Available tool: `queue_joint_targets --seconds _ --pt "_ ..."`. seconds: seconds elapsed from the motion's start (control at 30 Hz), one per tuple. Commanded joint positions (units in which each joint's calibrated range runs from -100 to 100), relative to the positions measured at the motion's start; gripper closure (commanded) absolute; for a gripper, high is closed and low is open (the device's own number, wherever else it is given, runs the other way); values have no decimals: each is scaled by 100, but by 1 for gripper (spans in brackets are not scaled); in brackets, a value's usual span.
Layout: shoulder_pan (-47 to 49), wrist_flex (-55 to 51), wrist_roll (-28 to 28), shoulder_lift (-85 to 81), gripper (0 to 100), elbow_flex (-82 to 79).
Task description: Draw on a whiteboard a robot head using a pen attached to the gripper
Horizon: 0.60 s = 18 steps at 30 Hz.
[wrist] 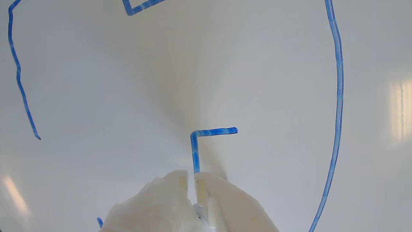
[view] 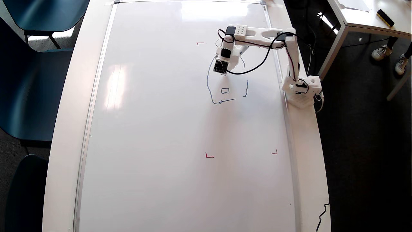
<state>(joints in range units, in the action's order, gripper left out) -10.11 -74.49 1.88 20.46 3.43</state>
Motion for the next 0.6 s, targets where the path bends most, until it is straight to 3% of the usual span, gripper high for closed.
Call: queue_joint_targets --seconds 0.0,0.57 --pt "182 30 27 63 99 161" --pt "388 -161 231 -104 99 524"
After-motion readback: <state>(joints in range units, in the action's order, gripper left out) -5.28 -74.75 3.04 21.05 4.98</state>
